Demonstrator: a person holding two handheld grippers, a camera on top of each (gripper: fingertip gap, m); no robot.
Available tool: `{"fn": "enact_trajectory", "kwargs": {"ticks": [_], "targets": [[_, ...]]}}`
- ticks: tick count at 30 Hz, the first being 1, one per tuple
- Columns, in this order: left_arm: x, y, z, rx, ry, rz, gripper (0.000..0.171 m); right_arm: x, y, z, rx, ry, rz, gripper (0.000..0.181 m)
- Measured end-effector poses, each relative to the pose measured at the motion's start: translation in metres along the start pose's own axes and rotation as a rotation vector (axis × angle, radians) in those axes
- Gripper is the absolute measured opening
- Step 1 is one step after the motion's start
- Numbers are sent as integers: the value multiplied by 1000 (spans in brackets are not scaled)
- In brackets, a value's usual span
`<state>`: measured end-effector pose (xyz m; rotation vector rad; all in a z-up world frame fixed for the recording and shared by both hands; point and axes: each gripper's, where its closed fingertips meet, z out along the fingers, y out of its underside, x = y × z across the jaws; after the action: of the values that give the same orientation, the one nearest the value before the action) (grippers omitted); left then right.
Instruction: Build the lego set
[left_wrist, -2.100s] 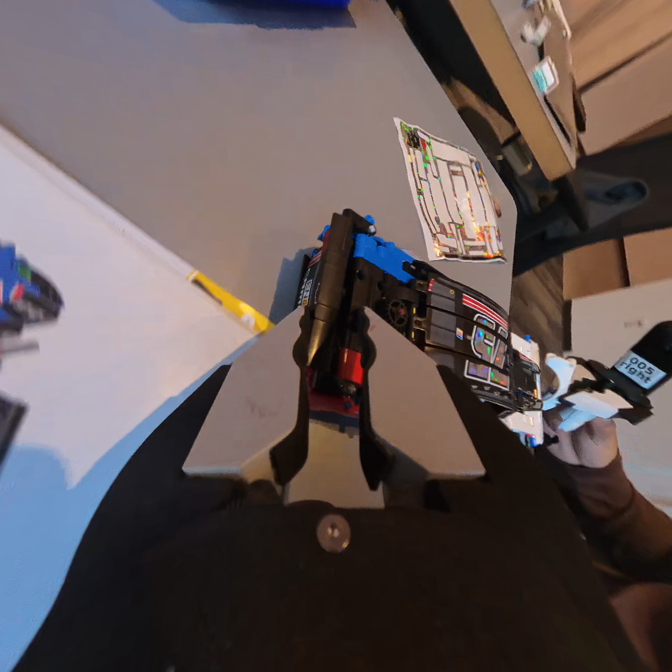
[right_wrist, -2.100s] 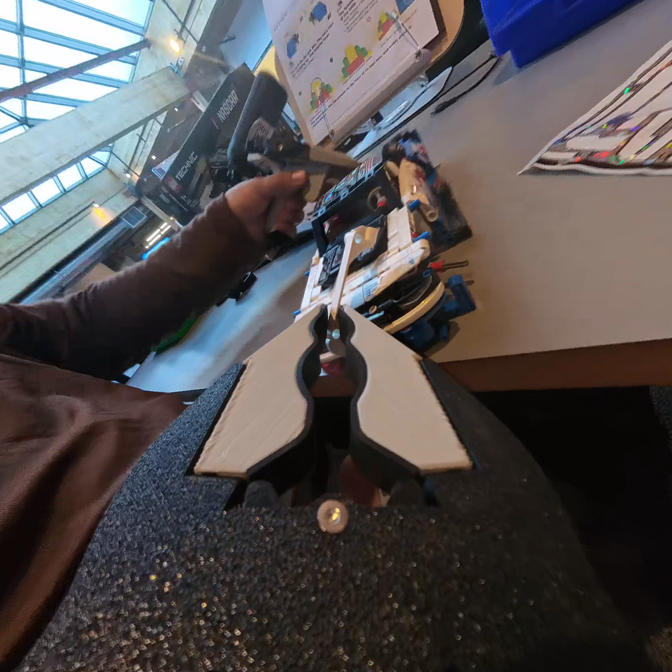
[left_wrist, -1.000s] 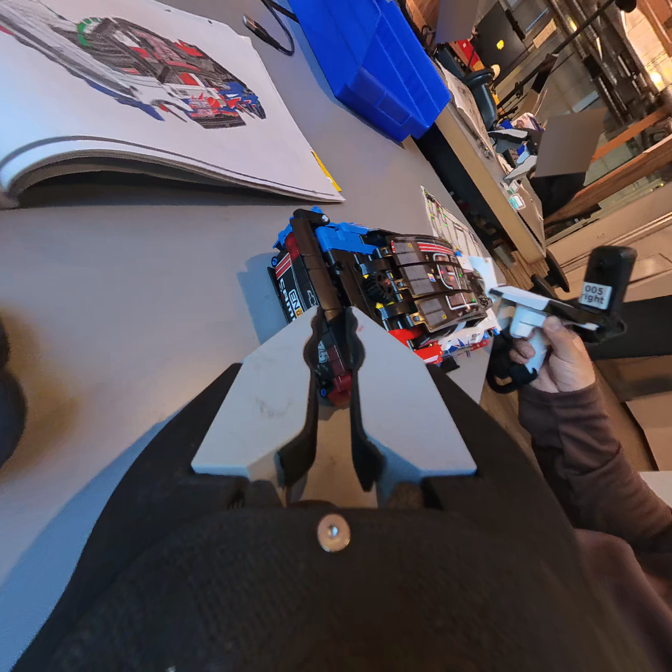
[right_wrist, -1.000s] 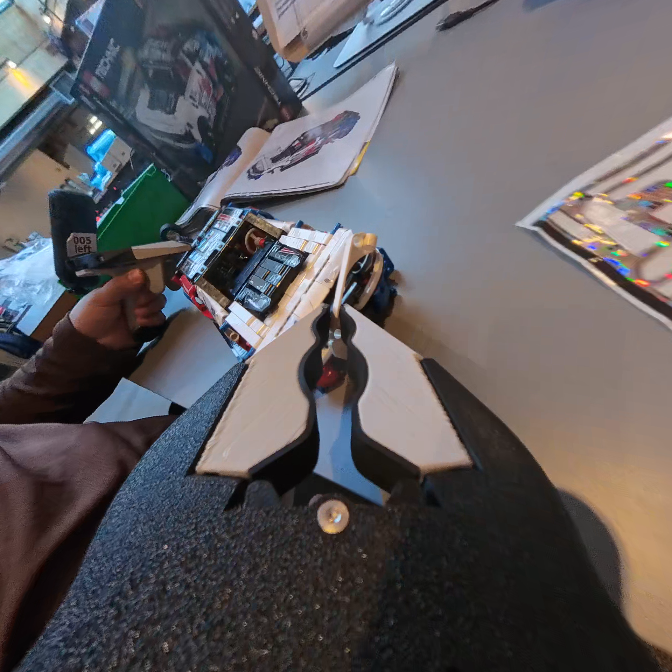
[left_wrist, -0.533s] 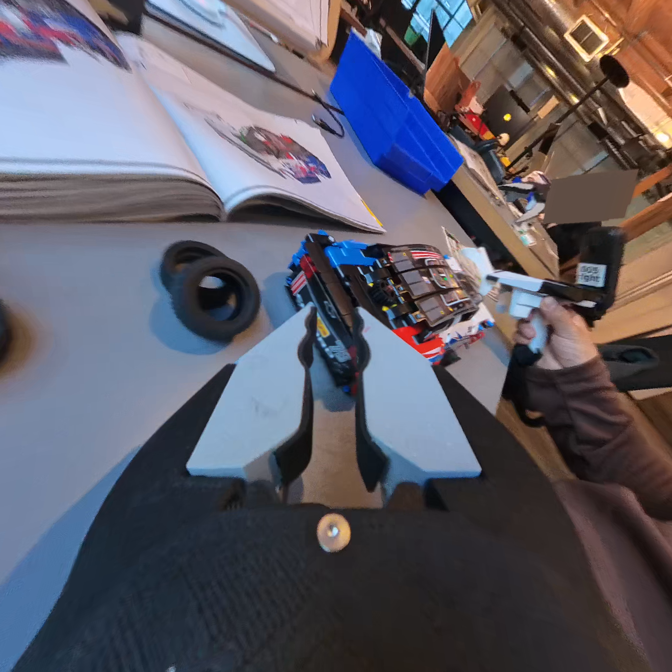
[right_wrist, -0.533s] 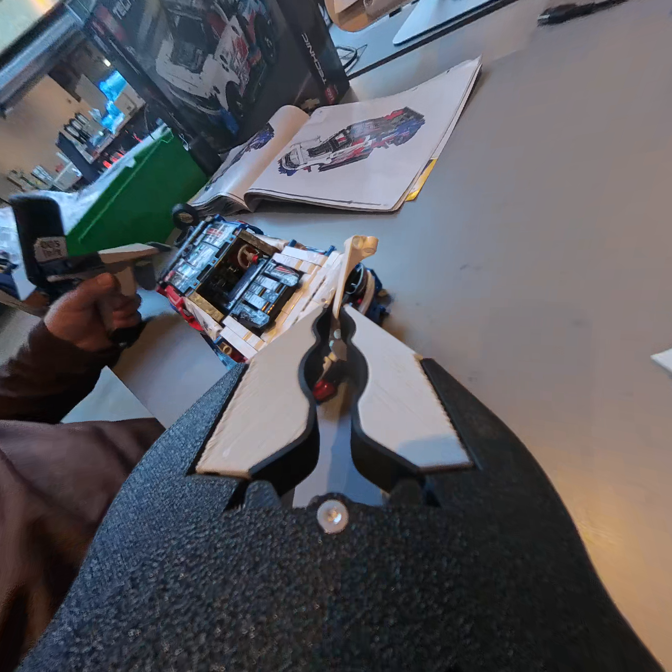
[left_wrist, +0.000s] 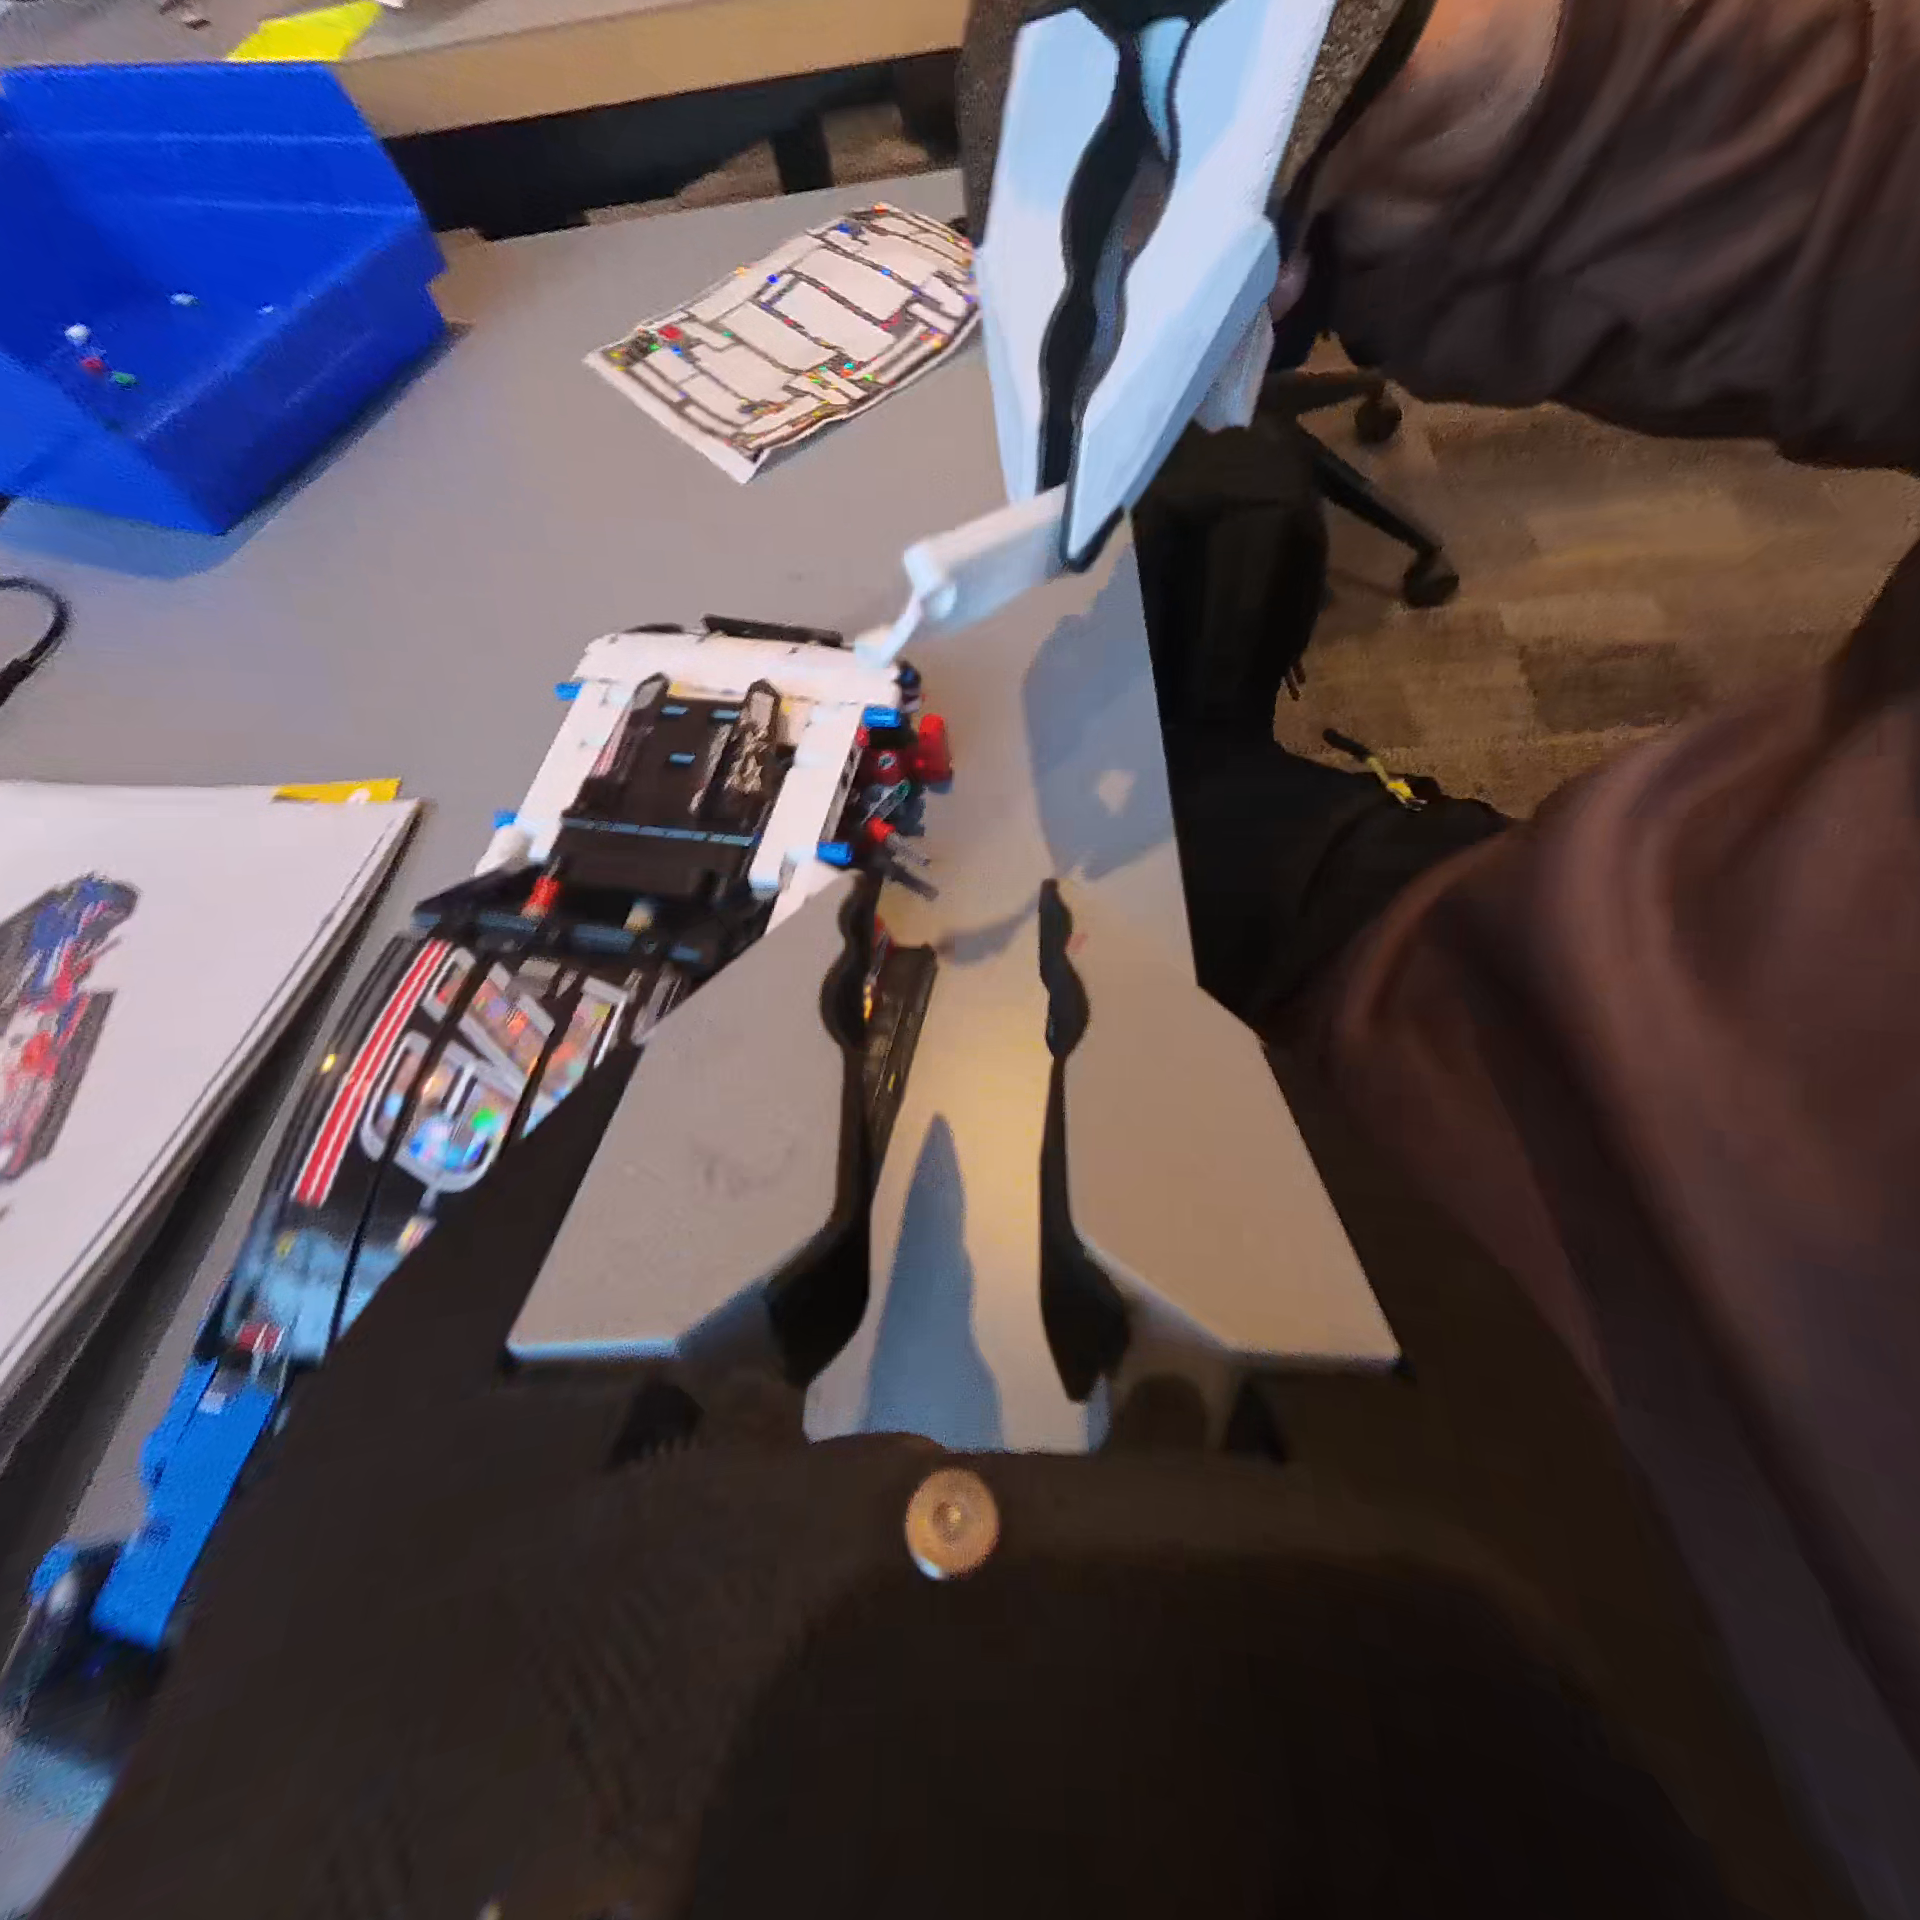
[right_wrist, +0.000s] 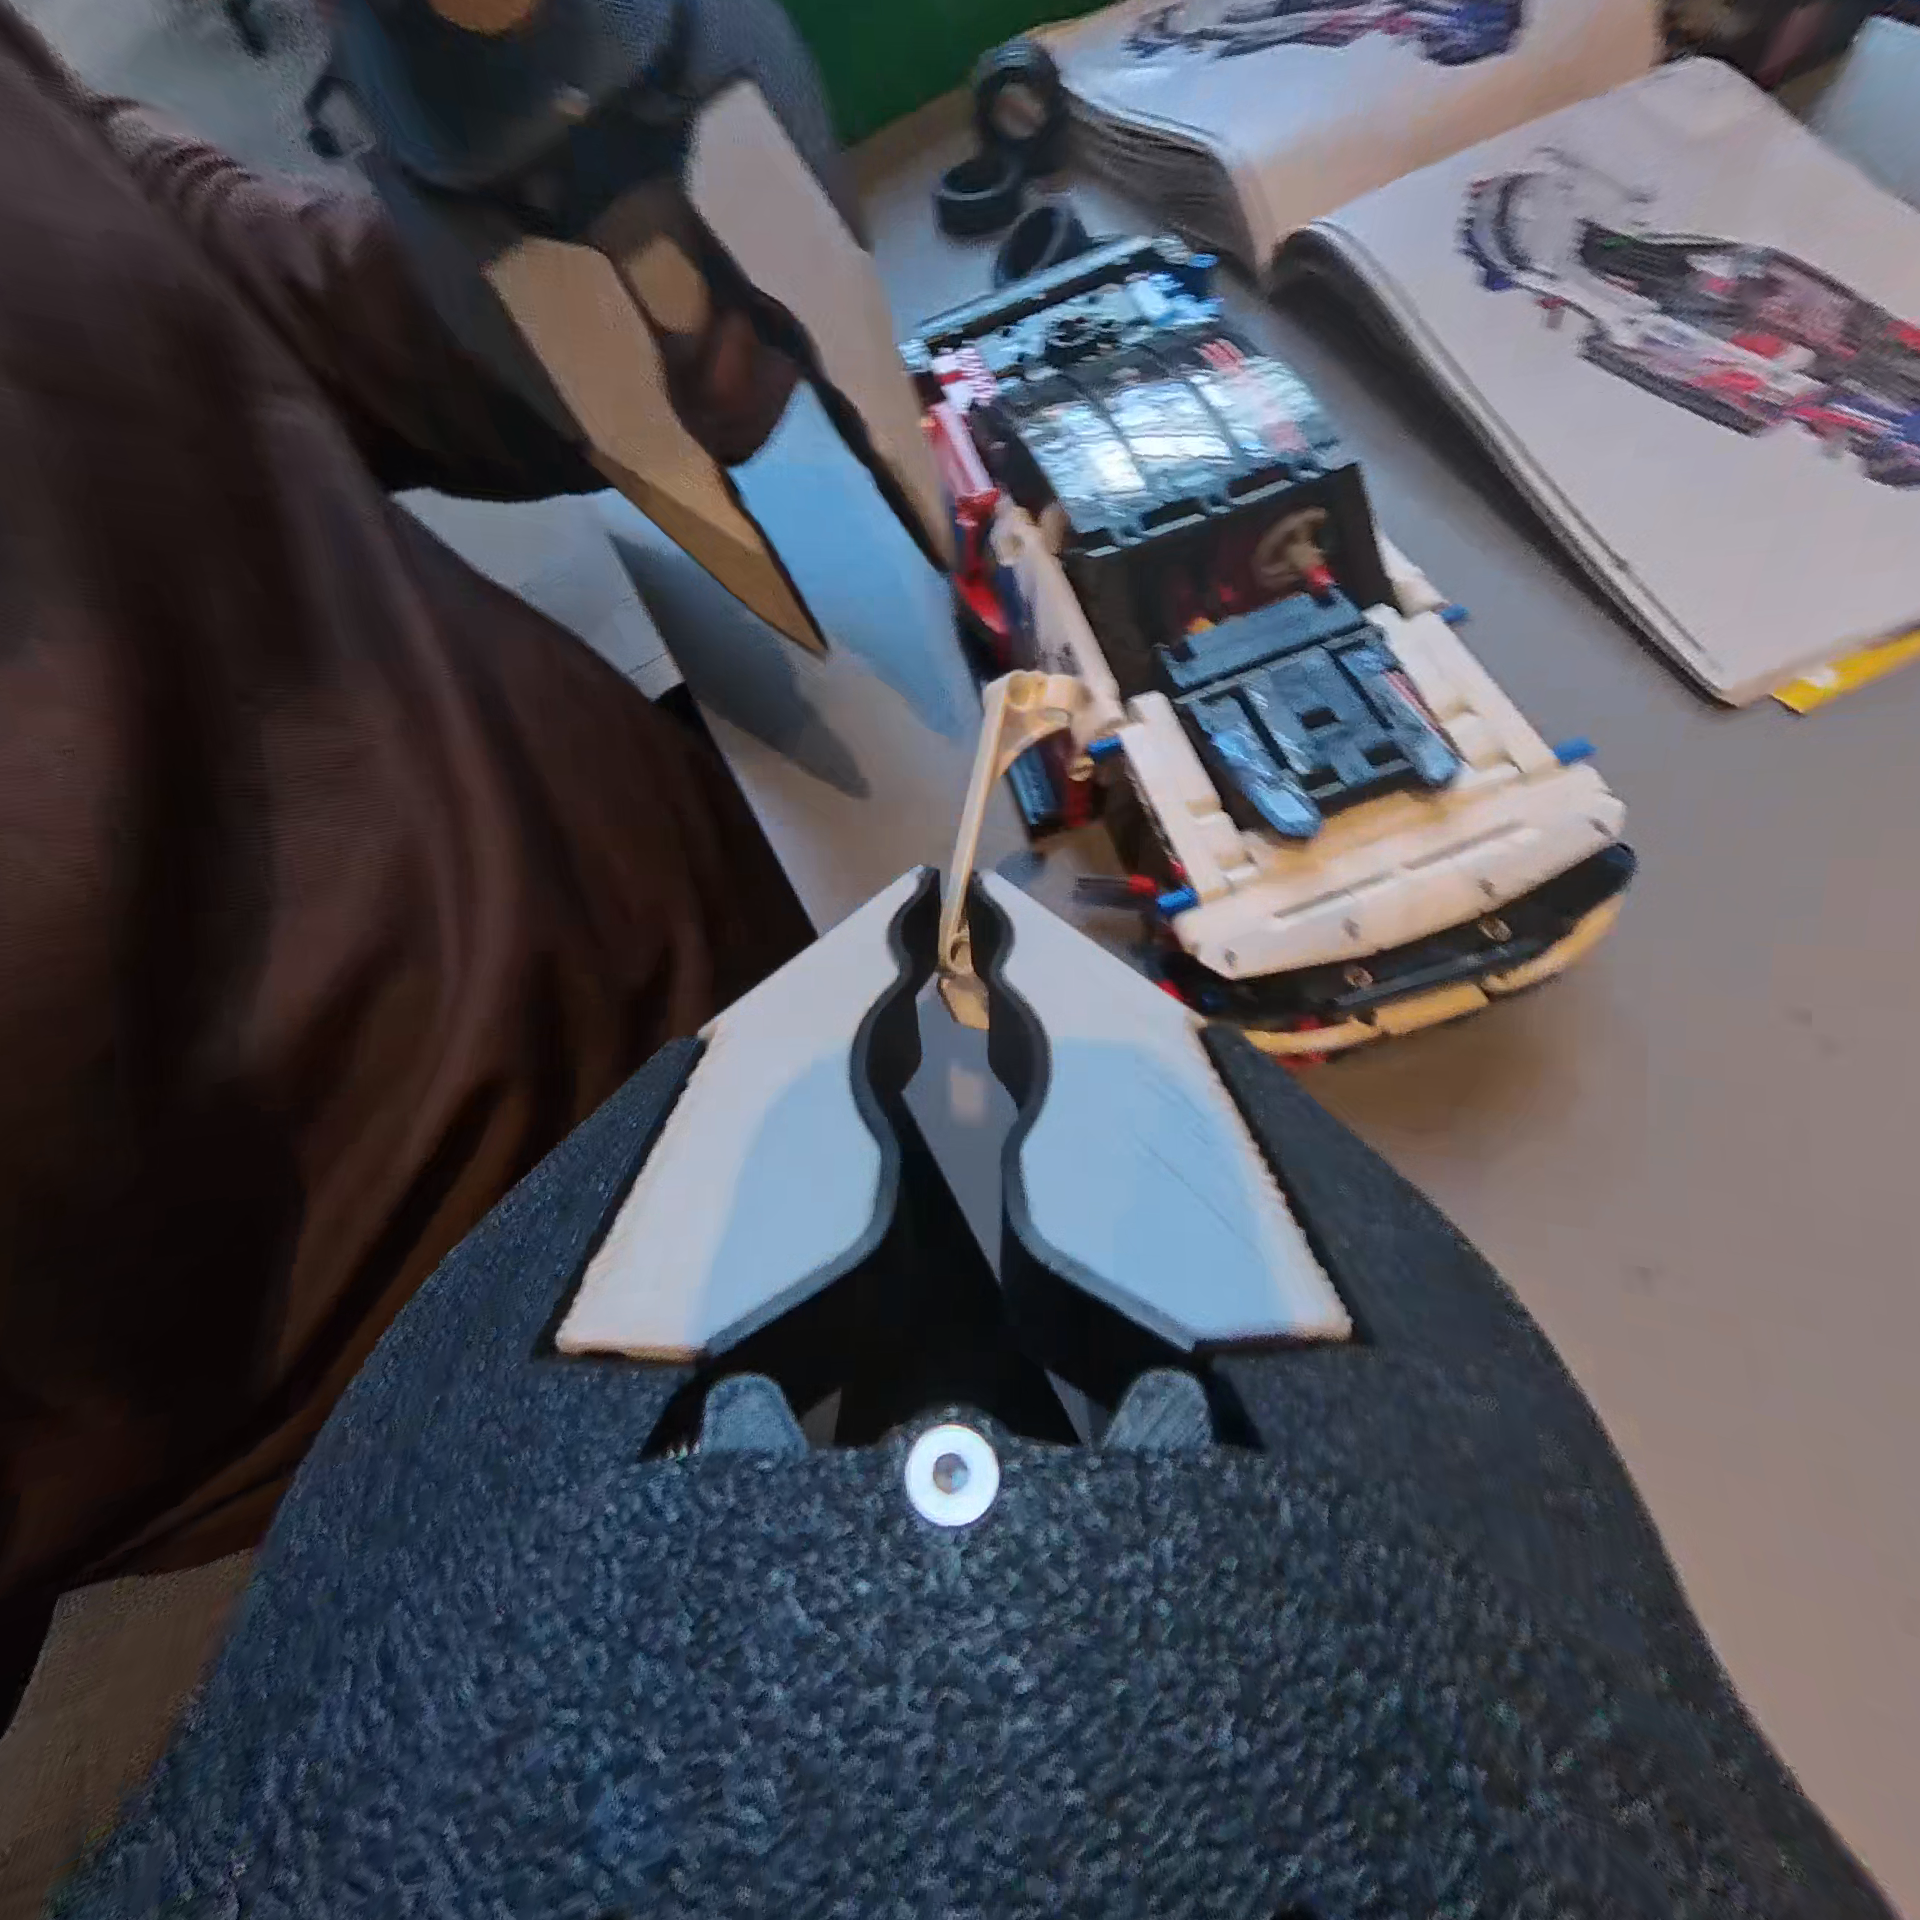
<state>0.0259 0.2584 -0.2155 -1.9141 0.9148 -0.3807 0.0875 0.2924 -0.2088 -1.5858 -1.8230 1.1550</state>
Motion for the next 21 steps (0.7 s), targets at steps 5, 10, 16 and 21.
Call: {"fn": "enact_trajectory", "kwargs": {"ticks": [5,10,16,21], "targets": [[11,-15,23,51,115,-20,35,-18,-1,14,-33,-135,-46,5],[16,-18,25,91,211,-54,31,-26,1,19,-46,-255,-33,5],[17,-8,27,122,278,-114,3,-18,3,27,-60,-297,-25,5],[9,-4,29,179,263,-259,3,-8,1,33,-54,-293,23,6]]}}
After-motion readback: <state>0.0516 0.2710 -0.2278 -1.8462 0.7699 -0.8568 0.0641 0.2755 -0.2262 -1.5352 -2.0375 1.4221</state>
